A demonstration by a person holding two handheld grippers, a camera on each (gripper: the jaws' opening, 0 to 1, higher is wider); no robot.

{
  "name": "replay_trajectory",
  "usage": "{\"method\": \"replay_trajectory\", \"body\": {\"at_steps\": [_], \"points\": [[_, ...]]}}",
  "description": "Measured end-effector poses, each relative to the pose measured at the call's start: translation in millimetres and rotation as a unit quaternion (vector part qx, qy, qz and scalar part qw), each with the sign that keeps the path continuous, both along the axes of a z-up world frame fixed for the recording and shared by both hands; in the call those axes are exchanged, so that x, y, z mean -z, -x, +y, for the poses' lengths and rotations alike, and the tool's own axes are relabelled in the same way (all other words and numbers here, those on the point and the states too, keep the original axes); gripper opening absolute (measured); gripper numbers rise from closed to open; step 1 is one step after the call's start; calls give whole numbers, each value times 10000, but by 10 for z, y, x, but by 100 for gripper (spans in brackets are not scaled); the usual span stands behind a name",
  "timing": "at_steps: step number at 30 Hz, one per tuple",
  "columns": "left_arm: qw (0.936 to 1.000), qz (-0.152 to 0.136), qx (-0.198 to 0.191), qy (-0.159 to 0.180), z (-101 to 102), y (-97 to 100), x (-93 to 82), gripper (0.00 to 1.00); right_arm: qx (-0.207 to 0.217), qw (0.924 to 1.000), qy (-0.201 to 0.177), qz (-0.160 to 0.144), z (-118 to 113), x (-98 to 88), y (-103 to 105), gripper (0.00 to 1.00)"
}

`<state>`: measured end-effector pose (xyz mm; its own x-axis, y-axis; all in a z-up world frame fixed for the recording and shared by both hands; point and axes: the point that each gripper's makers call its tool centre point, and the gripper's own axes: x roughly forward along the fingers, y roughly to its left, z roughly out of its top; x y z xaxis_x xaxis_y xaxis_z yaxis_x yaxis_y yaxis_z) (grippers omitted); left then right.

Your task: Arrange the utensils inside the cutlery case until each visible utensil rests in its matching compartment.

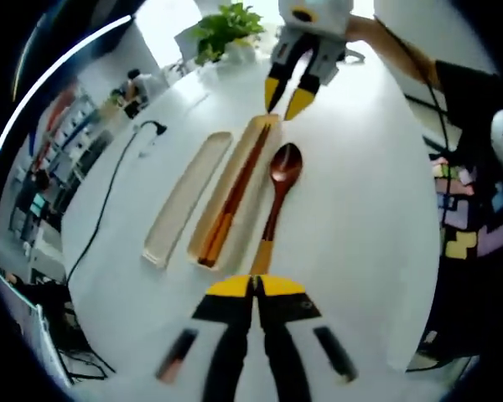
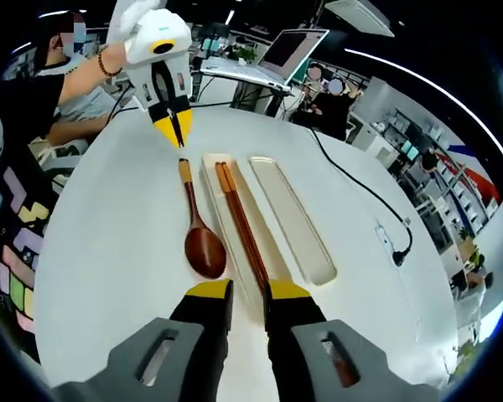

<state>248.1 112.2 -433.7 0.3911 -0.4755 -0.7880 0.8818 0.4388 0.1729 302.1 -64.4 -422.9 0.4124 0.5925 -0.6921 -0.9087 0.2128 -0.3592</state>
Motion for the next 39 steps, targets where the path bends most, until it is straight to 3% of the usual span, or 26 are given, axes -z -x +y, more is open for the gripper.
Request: {"method": "replay_trajectory", "body": {"at_steps": [4, 8, 12, 17, 20, 29, 31, 39], "points": [[9991, -241, 193, -296, 110, 27, 59, 4, -36, 9993, -270, 248, 26, 26, 138, 14], [9994, -211, 220, -157, 104, 61, 86, 8, 27, 9988, -339, 358, 15, 128, 161, 14], [9997, -126, 102, -163, 130, 13, 143, 15, 146, 9965, -496, 658, 18, 248, 151, 14], [9999, 43, 85, 55, 87, -12, 168, 18, 237, 9939, -775, 743, 49, 246, 122, 14], [9999, 88, 78, 31, 60, -42, 220, 25, 238, 9931, -841, 778, 63, 249, 136, 16], [9997, 242, -13, 28, 0, -132, 287, 25, 281, 9882, -1035, 1093, 81, 303, 209, 18], [9994, 331, 7, -109, 10, -114, 316, 25, 257, 9869, -1088, 1159, 93, 313, 225, 18], [9989, 409, 98, -211, -75, -152, 318, 24, 326, 9753, -1455, 1630, 203, 297, 230, 18]]}}
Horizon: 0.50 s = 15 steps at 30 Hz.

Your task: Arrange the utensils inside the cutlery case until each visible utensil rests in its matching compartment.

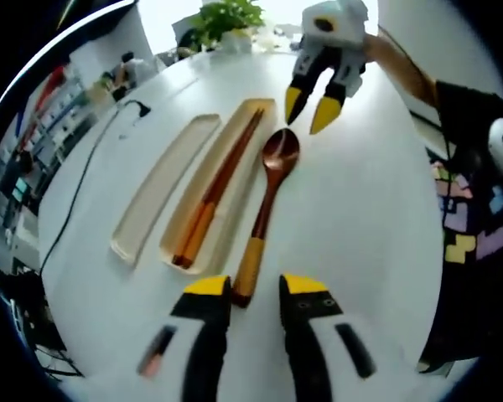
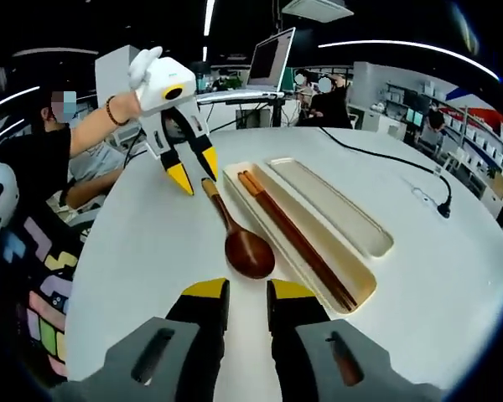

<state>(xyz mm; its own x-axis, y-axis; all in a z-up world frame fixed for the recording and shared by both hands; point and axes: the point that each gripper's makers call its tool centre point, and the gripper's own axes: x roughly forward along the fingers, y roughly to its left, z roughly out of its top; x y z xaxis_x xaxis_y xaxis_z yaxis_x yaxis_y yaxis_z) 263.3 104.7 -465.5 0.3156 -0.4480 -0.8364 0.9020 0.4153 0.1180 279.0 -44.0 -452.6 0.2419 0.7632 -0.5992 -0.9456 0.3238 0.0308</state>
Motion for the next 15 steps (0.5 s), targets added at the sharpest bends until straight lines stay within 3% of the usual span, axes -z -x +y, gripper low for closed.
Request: {"method": "replay_trajectory", "body": {"at_steps": [7, 10, 15], "points": [[9997, 183, -79, 115, -6, -7, 2, 22, 436, 9956, -291, 783, 41, 71, -20, 21], [9987, 427, -99, 246, -29, 30, 18, 17, 732, 9818, -819, 1551, 115, 34, -6, 23], [9988, 444, -53, 216, -37, 27, 20, 16, 867, 9793, -827, 1634, 115, 84, -75, 24]]}}
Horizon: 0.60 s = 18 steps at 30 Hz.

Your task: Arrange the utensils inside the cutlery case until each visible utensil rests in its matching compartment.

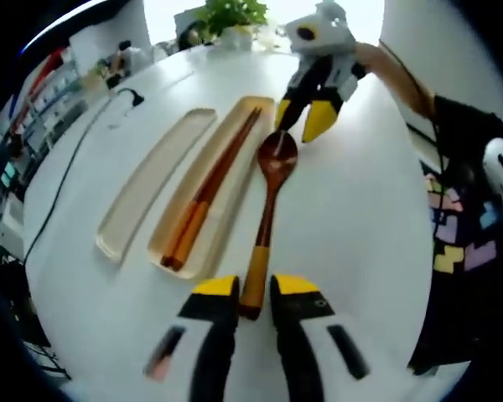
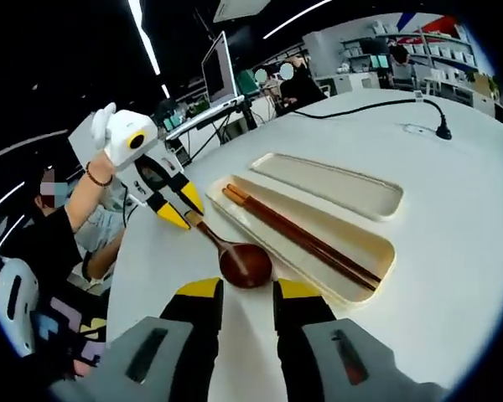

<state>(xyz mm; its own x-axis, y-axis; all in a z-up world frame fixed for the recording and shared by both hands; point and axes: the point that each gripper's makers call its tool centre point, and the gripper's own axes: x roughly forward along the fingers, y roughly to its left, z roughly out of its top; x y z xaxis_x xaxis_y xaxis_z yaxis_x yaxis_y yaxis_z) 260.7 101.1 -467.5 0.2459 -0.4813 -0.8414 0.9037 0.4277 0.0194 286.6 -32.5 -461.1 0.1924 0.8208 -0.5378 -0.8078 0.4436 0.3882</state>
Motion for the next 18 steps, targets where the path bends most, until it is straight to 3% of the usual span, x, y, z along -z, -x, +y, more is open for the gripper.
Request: {"method": "replay_trajectory", "body": {"at_steps": [4, 14, 18], "points": [[10000, -25, 58, -39, -6, -21, -6, 12, 68, 9992, -241, 314, 56, -11, -2, 24], [9995, -65, 283, -83, -13, -20, -1, 11, 279, 9958, -454, 751, 58, -10, -57, 18], [9994, -101, 324, -98, -12, -17, 0, 11, 434, 9904, -634, 1150, 72, 8, -81, 12]]}}
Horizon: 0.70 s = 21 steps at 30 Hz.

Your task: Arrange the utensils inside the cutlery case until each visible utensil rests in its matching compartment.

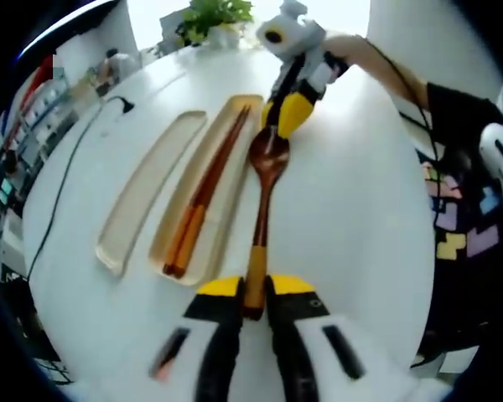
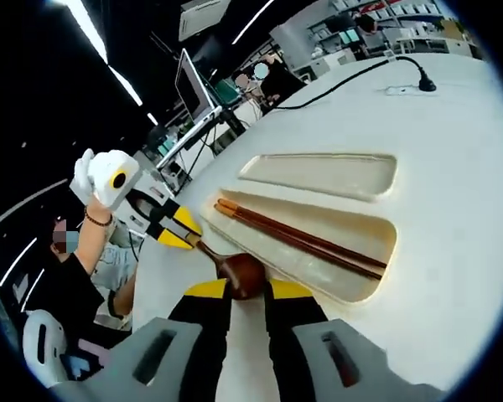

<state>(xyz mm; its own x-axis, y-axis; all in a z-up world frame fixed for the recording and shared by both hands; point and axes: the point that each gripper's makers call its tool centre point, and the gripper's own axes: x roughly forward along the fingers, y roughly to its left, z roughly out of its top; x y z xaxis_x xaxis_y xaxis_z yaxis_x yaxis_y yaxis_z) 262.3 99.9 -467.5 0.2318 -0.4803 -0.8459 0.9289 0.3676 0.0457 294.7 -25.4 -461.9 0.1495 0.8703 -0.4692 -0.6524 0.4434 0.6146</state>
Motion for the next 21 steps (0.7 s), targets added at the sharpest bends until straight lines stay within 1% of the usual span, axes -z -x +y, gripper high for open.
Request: {"method": "replay_trajectory", "body": {"at_steps": [2, 7, 10, 12, 15, 17, 18, 19, 20, 21], "points": [[10000, -31, 44, 15, 2, 2, 1, 11, 22, 9999, -76, 61, 11, -3, -11, 11], [9999, -37, 84, 89, 6, 1, 0, 11, -2, 9999, -57, 163, 27, -12, -15, 11], [9999, -57, 101, 86, 7, 0, -1, 11, -57, 9990, 41, 444, 21, -10, 43, 10], [9999, -69, 111, 92, 10, 0, -1, 11, 170, 9975, 81, 684, 14, -1, 43, 9], [9997, -101, 129, 157, 16, 4, -1, 11, 427, 9946, 148, 934, 0, 5, 34, 7], [9996, -89, 79, 251, 25, 0, -1, 11, 554, 9938, -22, 961, 13, -45, 4, 6], [9995, -94, 58, 291, 26, 2, -1, 11, 688, 9901, -129, 1217, 16, -79, 6, 5], [9994, -116, 48, 324, 27, 6, -2, 11, 739, 9881, -208, 1333, 13, -99, -8, 4], [9993, -140, 43, 355, 27, 9, -2, 11, 688, 9886, -226, 1319, -2, -107, -11, 4], [9991, -159, 53, 379, 23, 14, -3, 11, 712, 9875, -270, 1380, -4, -123, -1, 3]]}}
